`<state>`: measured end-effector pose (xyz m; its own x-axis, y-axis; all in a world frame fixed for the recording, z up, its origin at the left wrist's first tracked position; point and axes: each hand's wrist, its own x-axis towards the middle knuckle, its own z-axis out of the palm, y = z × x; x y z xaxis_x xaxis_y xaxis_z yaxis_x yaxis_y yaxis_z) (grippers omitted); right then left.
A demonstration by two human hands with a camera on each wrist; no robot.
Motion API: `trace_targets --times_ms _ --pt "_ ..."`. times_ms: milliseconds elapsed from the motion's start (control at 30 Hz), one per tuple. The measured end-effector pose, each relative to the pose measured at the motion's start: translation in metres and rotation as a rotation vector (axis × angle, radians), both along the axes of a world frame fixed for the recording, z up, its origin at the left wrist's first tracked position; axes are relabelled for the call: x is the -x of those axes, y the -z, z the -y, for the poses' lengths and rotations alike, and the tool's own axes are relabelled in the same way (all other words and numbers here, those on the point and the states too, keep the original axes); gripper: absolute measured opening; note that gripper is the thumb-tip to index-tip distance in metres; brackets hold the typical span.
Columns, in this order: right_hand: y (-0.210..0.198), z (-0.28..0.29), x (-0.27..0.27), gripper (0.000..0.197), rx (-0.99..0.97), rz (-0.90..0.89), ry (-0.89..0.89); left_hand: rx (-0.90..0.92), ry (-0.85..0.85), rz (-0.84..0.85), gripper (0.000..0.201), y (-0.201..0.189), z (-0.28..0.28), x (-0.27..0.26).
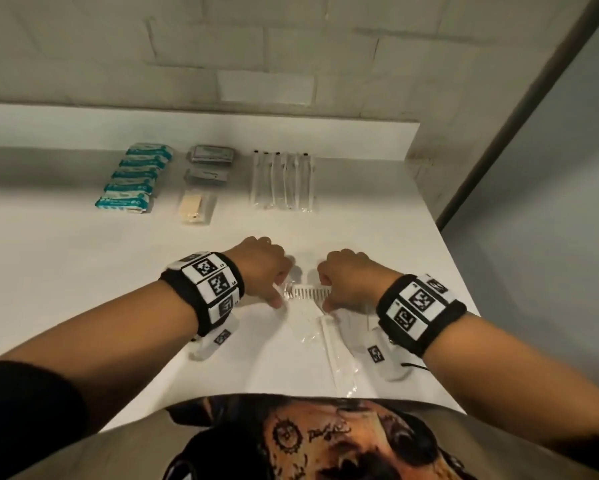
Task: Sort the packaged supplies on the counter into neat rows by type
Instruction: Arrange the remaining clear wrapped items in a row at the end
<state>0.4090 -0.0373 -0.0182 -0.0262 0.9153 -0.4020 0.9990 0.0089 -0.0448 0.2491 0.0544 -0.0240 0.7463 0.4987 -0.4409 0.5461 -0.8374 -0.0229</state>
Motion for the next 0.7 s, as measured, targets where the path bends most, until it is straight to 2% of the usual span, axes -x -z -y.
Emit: trace_targets --times_ms 67,133,200,267,367,400,467,533,600,667,700 --pt "-0.005 -0.003 -0.004 0.024 -0.040 -0.069 0.090 0.003 -0.027 -0.003 0.041 0.002 0.001 0.010" --pt "-0.014 -0.001 -0.015 0.020 -0.080 -0.212 0.269 0.066 -0.085 0.040 0.043 0.006 0.003 0.022" --pt "-0.017 0.006 -0.031 0.029 -0.117 -0.253 0.454 0.113 -0.116 0.060 0.046 0.011 0.005 0.031" --pt "-0.016 0.018 -0.039 0.047 -0.057 -0.183 0.571 0.130 -0.123 0.042 0.041 0.014 0.007 0.036" --pt "-0.004 0.035 -0.027 0.067 0.081 -0.130 0.548 0.161 -0.131 0.037 0.026 0.012 0.010 0.037" --pt "-0.001 0.038 -0.019 0.066 0.093 -0.115 0.507 0.175 -0.127 0.073 0.022 0.010 0.014 0.035" --pt "0.000 0.036 -0.007 0.048 0.114 -0.066 0.460 0.212 -0.127 0.200 0.013 0.004 0.022 0.026" --pt "-0.001 0.027 0.000 0.038 0.113 -0.042 0.490 0.247 -0.142 0.319 0.009 0.000 0.031 0.012" --pt "0.000 0.025 0.002 0.035 0.073 -0.098 0.565 0.282 -0.101 0.324 0.028 0.001 0.039 -0.005" --pt "0.000 0.029 0.000 0.034 -0.004 -0.207 0.678 0.252 -0.008 0.213 0.056 0.007 0.046 -0.017" --pt "-0.002 0.033 -0.003 0.034 -0.038 -0.232 0.729 0.220 0.009 0.164 0.063 0.010 0.048 -0.020"
